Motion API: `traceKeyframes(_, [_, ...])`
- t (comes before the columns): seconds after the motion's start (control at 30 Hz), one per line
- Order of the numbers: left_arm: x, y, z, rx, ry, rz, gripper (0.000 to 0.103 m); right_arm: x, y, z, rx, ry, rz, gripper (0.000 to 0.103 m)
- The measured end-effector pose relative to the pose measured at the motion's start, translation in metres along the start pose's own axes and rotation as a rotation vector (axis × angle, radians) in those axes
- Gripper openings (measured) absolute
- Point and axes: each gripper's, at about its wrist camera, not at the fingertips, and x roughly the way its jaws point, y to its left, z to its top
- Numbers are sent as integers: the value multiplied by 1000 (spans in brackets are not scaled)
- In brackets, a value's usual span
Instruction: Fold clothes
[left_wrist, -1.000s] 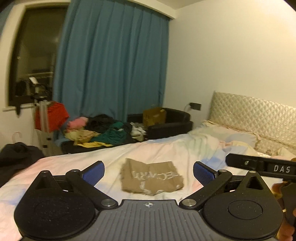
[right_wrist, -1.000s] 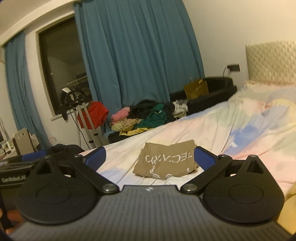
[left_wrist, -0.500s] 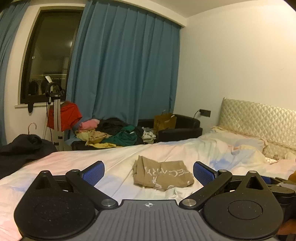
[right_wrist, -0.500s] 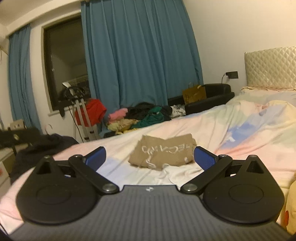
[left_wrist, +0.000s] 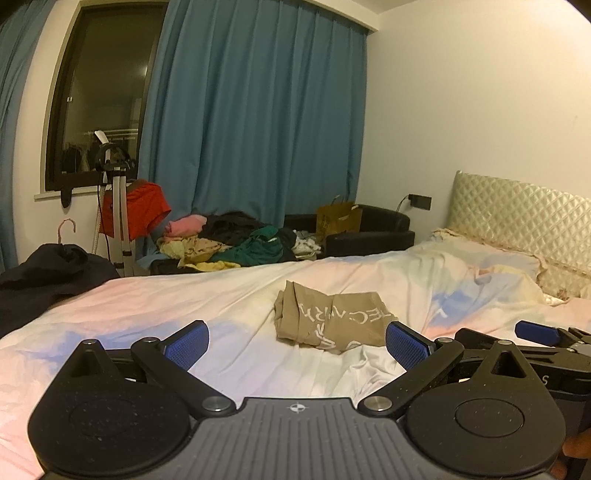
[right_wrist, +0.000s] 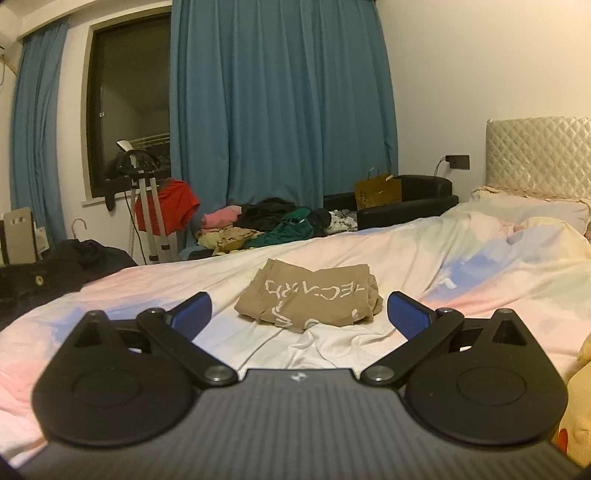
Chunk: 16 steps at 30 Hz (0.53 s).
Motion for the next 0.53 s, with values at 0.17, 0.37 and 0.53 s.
traceKeyframes(0.17, [4, 1, -5, 4, 10, 7, 103, 1, -3, 0, 22, 6, 0, 103])
traceKeyframes(0.37, [5, 2, -8, 8, 15, 20, 103, 1, -3, 0, 23, 20, 6, 103])
traceKeyframes(0.53, [4, 4, -10, -2, 16, 23, 103, 1, -3, 0, 26, 28, 7, 103])
